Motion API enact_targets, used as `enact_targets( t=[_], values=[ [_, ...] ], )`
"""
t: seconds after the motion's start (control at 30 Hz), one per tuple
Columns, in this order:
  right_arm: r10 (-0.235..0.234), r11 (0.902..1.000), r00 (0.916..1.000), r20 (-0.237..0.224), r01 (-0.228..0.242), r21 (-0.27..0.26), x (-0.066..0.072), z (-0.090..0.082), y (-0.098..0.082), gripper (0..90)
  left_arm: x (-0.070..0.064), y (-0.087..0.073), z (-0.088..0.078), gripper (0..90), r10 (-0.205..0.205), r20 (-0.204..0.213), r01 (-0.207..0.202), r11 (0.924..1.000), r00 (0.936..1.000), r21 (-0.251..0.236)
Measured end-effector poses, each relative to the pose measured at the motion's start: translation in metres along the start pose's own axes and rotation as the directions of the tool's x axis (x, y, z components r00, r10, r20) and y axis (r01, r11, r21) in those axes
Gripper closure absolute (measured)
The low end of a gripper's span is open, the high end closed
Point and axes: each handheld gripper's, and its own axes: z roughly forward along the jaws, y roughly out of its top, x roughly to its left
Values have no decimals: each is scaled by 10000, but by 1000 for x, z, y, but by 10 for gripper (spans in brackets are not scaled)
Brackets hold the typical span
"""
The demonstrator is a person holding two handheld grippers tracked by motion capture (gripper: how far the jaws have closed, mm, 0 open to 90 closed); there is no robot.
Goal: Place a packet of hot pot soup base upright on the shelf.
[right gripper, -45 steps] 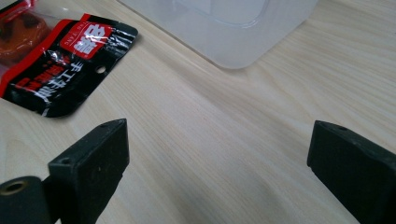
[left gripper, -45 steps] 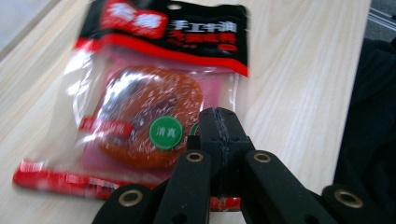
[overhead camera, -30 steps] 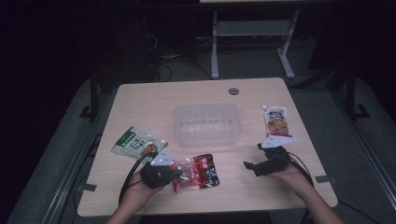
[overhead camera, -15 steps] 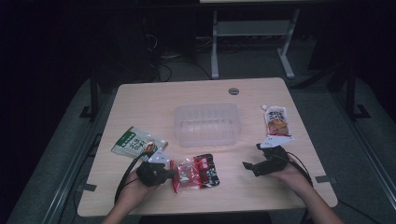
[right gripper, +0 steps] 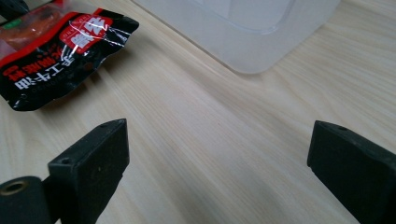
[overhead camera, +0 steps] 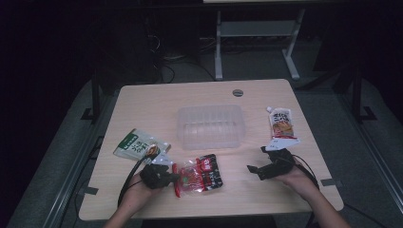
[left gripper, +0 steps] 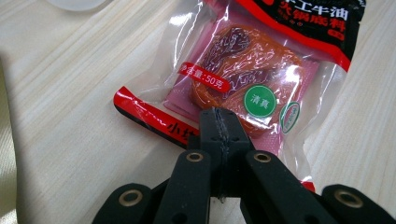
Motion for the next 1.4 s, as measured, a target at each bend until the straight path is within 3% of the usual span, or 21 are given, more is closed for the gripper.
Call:
enact_targets(
  t=[0.3,0.47,0.83,1.13,1.4],
  values=[
    [120,9999,9961,-874,-118,29,15,2,9,43,2,-2,2,897,-186,-163,190,9995,9997,253],
    [-54,9999,9913,-1315,69,112,25,7,15,53,2,-3,2,897,-270,-166,274,9993,9995,249],
    [-162,9997,9841,-1767,189,134,43,20,29,58,1,-3,2,897,-316,-194,321,9992,9993,246],
    [-176,9995,9772,-2115,225,206,55,37,40,58,1,-3,2,898,-358,-233,364,9991,9991,230],
    [101,9992,9617,-2738,7,390,67,64,54,83,1,-4,2,898,-408,-276,414,9989,9988,197]
  ],
)
